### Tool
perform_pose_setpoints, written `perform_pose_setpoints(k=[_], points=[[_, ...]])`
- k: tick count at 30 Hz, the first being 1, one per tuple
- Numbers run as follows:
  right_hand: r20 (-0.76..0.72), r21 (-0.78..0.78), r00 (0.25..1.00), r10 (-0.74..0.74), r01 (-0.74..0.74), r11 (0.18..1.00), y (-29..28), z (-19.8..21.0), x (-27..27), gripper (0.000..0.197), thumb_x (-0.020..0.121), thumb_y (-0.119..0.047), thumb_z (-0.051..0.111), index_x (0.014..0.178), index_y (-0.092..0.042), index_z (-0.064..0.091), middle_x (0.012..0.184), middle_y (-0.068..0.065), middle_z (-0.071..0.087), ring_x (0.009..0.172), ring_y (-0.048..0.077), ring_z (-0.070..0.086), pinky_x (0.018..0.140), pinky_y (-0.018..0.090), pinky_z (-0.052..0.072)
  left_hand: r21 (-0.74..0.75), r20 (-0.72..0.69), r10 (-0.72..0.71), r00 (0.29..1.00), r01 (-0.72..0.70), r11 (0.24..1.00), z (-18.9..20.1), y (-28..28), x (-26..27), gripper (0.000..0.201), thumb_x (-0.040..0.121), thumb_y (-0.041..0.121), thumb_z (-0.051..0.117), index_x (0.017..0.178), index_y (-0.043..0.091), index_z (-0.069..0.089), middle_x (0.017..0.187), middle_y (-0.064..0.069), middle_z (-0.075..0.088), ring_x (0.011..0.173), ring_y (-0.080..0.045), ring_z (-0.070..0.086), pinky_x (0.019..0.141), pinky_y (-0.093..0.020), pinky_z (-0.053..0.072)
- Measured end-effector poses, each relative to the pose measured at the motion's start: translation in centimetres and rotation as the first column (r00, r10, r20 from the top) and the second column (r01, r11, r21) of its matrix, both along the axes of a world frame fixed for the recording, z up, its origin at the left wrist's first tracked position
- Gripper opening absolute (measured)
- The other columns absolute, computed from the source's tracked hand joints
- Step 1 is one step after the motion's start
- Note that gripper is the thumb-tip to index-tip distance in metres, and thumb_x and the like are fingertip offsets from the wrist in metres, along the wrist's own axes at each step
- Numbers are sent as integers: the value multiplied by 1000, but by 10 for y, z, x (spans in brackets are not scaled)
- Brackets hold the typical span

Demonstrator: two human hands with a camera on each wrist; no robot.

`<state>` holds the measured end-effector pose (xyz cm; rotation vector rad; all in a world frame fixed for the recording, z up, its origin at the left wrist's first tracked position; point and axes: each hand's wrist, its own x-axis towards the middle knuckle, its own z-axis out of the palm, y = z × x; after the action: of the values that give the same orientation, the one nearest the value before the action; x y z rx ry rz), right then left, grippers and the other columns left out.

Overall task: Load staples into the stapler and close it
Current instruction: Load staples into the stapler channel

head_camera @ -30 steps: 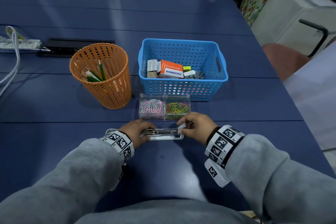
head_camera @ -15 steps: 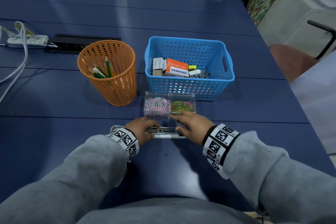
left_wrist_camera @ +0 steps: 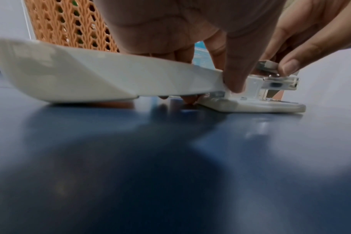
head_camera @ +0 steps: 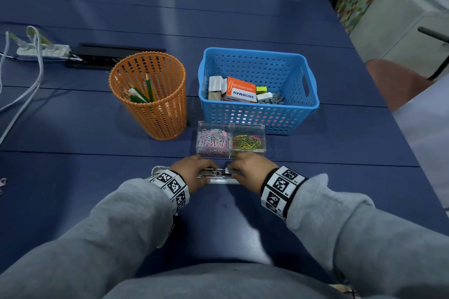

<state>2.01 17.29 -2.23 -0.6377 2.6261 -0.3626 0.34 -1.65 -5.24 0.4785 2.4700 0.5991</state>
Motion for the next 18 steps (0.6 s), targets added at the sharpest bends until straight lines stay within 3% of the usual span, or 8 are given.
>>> perform_pose_setpoints(k=[8, 18], points=[[20, 10, 1000, -14, 14, 1000, -1, 0, -1, 25, 87, -18, 53, 106, -5, 64, 111, 18, 57, 107, 32, 51, 89, 38, 45, -1, 0, 1, 1000, -1, 1000, -1, 1, 0, 36, 82, 25, 62, 117, 31, 55, 118, -6, 56, 112, -24, 52, 100, -43, 44], [15, 18, 1000, -14, 14, 1000, -1, 4, -1, 26, 85, -19, 52, 105, -6, 62, 107, 16, 60, 104, 31, 53, 86, 39, 46, 12, 6, -6, 1000, 6, 1000, -1, -1, -1, 36, 81, 27, 63, 116, 33, 55, 118, -4, 56, 111, -23, 53, 99, -43, 45]])
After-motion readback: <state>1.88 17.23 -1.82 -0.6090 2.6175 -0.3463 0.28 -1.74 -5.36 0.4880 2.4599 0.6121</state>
